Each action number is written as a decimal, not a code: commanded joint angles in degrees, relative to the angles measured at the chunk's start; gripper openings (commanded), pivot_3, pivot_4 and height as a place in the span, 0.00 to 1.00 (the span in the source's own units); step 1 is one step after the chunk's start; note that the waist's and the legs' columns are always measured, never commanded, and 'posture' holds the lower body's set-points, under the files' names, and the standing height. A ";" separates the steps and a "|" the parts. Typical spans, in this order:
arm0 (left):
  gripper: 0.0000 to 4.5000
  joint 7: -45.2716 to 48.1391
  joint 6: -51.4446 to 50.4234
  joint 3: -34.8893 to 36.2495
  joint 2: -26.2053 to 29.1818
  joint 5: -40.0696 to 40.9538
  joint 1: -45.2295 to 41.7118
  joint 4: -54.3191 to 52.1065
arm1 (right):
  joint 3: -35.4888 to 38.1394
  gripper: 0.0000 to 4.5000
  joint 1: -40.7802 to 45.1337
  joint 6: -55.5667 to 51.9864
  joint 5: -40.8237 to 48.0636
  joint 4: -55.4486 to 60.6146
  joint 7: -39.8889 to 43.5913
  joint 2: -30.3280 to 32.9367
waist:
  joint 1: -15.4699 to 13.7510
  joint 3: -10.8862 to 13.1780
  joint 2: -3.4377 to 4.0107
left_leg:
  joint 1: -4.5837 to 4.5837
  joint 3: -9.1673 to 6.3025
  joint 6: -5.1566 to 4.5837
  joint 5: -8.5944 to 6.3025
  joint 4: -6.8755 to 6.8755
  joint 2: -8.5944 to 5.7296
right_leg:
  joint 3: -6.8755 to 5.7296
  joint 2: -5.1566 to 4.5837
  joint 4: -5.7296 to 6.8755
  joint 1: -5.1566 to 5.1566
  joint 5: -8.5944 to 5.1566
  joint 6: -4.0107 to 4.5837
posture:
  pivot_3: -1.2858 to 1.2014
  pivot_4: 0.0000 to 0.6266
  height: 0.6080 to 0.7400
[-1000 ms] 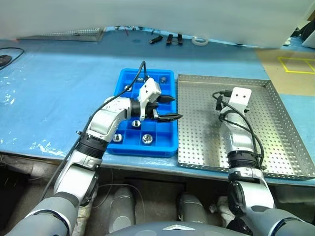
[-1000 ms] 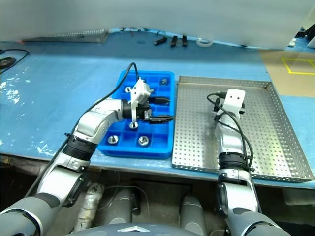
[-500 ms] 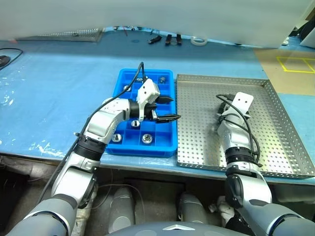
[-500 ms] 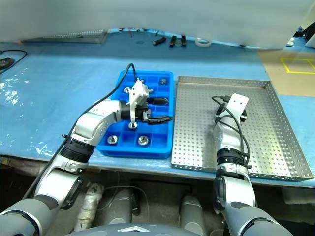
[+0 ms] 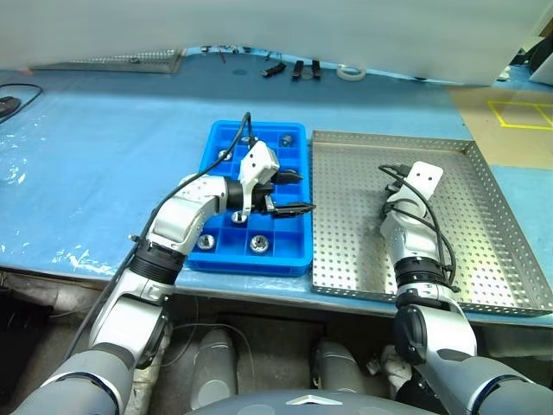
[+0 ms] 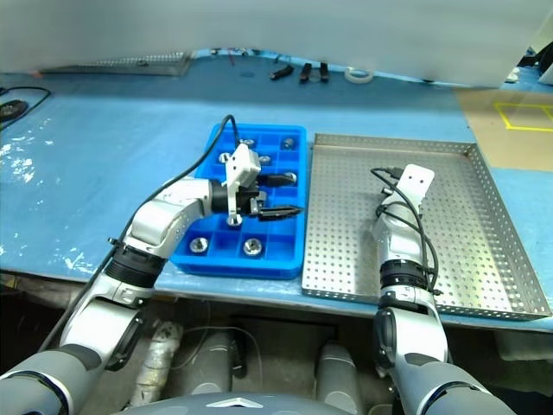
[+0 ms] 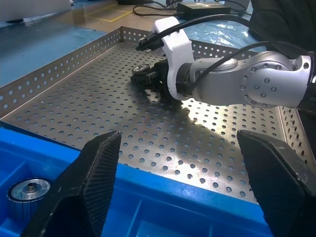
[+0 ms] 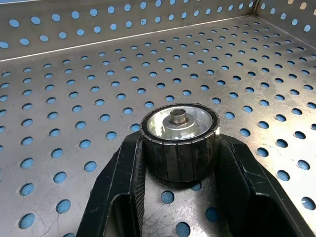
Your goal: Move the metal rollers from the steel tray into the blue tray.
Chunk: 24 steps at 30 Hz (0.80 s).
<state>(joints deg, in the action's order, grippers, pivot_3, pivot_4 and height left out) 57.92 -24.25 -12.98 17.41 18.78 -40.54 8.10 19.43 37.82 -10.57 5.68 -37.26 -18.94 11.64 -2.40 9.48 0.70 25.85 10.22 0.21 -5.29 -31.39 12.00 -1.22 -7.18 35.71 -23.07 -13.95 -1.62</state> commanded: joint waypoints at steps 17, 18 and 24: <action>0.88 0.25 -6.78 8.29 12.85 4.96 9.27 -14.38 | -17.69 0.37 -10.27 -23.56 16.57 43.57 50.06 12.34 | -1.65 0.01 0.01 | 0.01 -0.04 -0.02 -0.02 0.19 0.04 | -0.09 0.01 -0.18 -0.01 -0.01 0.02 | 0.55 0.24 1.00; 0.88 0.19 -8.04 9.07 13.62 6.05 10.37 -16.12 | -18.23 0.37 -10.46 -24.67 18.03 44.70 52.77 13.28 | -2.02 0.01 0.01 | 0.02 -0.04 -0.02 -0.02 0.20 0.05 | -0.11 0.00 -0.18 -0.01 -0.02 0.02 | 0.56 0.24 1.00; 0.88 -2.43 -15.13 12.52 17.47 11.49 20.07 -29.01 | -22.11 0.37 -9.64 -28.86 22.22 45.00 65.36 17.80 | -4.92 0.01 0.02 | 0.00 -0.06 0.00 -0.02 0.25 0.09 | -0.17 -0.01 -0.17 0.01 -0.03 0.04 | 0.61 0.24 1.00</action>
<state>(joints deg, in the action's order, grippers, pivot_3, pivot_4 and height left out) 56.23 -37.96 -2.15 34.16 28.16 -21.15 -16.59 -2.45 27.13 -39.09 26.01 5.97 43.74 28.65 -7.32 9.50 0.72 25.83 10.16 0.21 -5.31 -31.14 12.08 -1.39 -7.20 35.54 -23.06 -13.99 -1.58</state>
